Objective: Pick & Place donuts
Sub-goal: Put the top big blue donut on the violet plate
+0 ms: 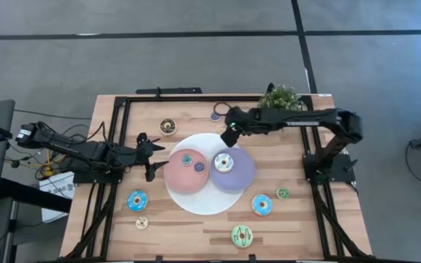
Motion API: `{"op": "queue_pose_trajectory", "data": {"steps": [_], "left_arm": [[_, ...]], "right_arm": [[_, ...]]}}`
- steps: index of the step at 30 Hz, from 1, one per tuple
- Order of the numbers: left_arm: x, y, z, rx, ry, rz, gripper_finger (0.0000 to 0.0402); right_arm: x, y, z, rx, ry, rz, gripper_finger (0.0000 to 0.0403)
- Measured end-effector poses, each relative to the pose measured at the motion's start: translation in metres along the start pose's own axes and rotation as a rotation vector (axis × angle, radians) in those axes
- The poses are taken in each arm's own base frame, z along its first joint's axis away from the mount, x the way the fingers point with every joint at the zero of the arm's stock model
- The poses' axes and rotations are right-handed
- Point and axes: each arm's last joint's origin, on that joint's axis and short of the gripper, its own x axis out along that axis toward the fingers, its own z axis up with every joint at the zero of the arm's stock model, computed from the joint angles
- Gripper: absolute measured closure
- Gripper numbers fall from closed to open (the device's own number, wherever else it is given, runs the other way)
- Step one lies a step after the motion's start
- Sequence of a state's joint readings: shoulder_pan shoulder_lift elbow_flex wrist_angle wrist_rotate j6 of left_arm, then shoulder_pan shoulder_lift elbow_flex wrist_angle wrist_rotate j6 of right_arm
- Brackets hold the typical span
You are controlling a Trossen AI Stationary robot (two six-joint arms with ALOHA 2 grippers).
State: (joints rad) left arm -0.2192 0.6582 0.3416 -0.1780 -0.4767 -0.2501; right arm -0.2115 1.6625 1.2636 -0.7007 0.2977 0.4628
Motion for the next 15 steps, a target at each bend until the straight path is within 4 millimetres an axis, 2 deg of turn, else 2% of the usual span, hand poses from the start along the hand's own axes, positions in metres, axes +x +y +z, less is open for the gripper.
{"op": "queue_pose_trajectory", "data": {"steps": [7, 15], "left_arm": [[0.000, 0.000, 0.000, 0.018, -0.004, 0.008, 0.0127], [0.000, 0.001, 0.000, 0.031, -0.011, 0.036, 0.0127]], "right_arm": [[0.038, 0.006, -0.001, 0.012, 0.173, -0.107, 0.0153], [0.064, -0.014, -0.005, 0.119, 0.350, -0.236, 0.0154]]}}
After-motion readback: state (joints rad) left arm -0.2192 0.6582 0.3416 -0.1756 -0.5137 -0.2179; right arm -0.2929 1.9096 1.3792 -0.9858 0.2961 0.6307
